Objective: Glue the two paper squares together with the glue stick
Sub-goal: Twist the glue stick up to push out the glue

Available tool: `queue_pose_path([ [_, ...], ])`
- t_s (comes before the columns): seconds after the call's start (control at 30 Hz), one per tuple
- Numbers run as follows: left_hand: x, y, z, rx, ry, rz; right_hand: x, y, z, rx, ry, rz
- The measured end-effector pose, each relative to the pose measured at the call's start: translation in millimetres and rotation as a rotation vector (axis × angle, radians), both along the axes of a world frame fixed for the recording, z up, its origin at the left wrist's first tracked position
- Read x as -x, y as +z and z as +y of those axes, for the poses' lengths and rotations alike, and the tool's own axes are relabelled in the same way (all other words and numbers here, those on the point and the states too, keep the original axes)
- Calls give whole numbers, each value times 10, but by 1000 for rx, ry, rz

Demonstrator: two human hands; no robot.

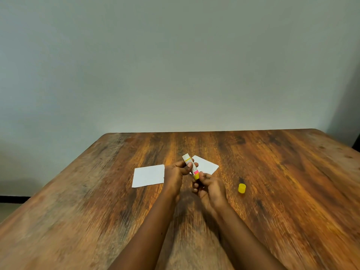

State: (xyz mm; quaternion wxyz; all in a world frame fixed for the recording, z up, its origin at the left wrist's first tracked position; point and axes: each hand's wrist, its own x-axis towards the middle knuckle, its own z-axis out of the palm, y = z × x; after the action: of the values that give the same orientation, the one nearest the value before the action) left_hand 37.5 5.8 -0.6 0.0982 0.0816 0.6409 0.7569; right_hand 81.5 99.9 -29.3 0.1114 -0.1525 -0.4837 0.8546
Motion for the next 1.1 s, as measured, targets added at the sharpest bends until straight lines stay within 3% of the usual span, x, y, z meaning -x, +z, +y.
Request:
queue_pose_path([
  [0.07,-1,-14,-6,2,-1,-3,-28,26,44,383,162,-62],
  [0.13,-5,-20,-13,0,9,-3,-45,30,83,421,271,-99],
  [0.23,-28,-17,-2,-31,12,-19,-40,-1,40,181,213,-97],
  [0.4,-4,19,-15,-30,42,-34,-60,-68,-50,-251,-31,188],
  [0.47,-13,19,-18,-34,27,-28,-57,-86,-33,-500,-114,176],
  [0.53,-29,11,-22,-25,20,-9,-59,-40,-25,-550,-143,164],
  [0.6,-37,11,-32,-24,7,3,-54,-28,-37,-379,-70,129],
  [0.7,-28,-3,-36,-59,-51,-11,-24,22,-29,178,94,-44],
  [0.77,-34,-31,-25,-94,-78,-34,-14,24,-17,386,215,-93],
  [0.83,-27,-54,-29,-101,-55,-37,-17,16,-22,273,221,-100],
  [0.97,14,-61,-60,-49,29,-19,-45,-40,-58,-225,-17,96],
  [1.1,22,-49,-36,-30,35,-1,-26,-72,-81,-584,-203,105],
])
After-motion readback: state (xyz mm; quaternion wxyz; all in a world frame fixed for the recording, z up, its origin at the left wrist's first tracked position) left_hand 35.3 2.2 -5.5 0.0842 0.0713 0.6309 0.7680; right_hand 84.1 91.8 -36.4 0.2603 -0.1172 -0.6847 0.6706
